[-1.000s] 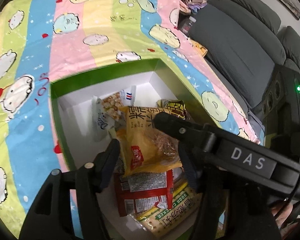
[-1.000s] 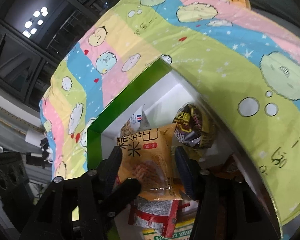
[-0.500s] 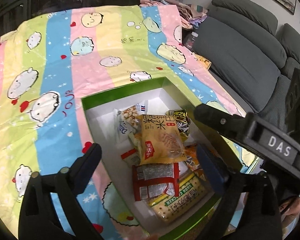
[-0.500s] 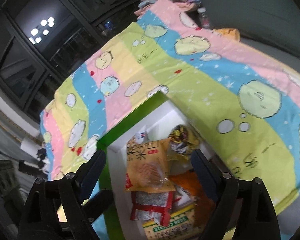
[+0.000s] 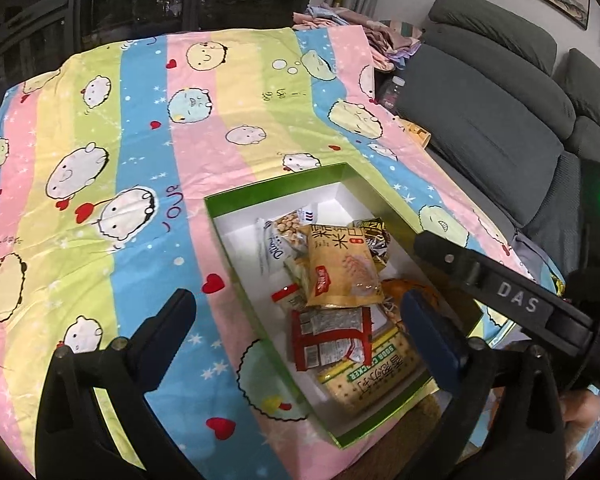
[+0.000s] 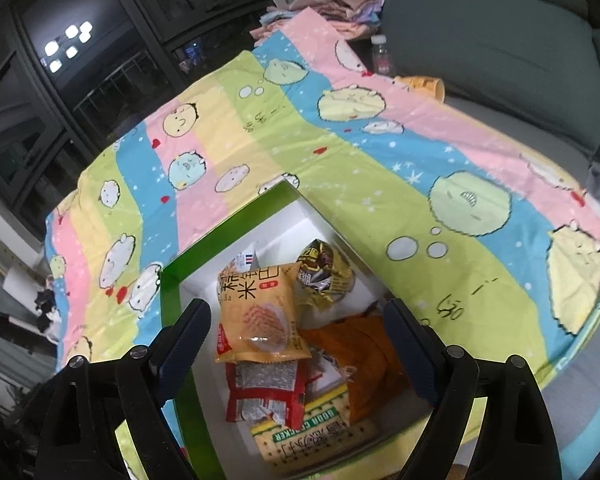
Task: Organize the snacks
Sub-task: 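Lift the open right gripper away from the box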
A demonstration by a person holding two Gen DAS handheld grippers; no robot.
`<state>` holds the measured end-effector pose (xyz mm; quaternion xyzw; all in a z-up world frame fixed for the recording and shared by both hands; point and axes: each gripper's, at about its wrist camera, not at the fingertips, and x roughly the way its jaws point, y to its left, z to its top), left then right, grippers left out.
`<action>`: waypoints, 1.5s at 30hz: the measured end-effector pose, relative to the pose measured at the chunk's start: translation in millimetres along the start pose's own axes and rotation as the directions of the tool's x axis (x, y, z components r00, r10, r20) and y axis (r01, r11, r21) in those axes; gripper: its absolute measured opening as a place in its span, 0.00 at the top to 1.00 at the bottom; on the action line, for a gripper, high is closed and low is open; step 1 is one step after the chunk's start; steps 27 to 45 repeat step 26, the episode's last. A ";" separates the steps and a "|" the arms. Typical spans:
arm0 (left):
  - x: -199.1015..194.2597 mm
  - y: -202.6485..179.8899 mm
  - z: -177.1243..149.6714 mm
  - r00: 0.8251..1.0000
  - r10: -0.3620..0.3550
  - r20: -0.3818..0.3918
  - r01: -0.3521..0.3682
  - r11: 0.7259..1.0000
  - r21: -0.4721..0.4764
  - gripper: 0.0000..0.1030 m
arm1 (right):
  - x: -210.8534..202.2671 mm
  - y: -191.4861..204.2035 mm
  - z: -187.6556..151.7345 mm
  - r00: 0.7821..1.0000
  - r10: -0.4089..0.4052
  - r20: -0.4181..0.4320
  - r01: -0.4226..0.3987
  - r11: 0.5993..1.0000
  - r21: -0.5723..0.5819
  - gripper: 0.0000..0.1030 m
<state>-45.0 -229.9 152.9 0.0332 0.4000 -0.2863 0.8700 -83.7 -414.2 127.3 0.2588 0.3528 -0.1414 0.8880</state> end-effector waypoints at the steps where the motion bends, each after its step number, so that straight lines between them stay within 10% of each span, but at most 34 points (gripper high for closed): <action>1: -0.8 0.6 -0.5 1.000 -0.001 -0.004 0.001 1.000 -0.004 0.01 | -4.1 1.3 -0.6 1.000 -0.013 0.010 0.013 1.000 -0.006 0.14; 45: -33.0 21.7 -13.9 0.998 -0.056 0.023 0.058 0.996 -0.073 0.01 | -43.1 34.6 -14.8 0.991 -0.107 0.078 0.113 0.991 -0.077 0.14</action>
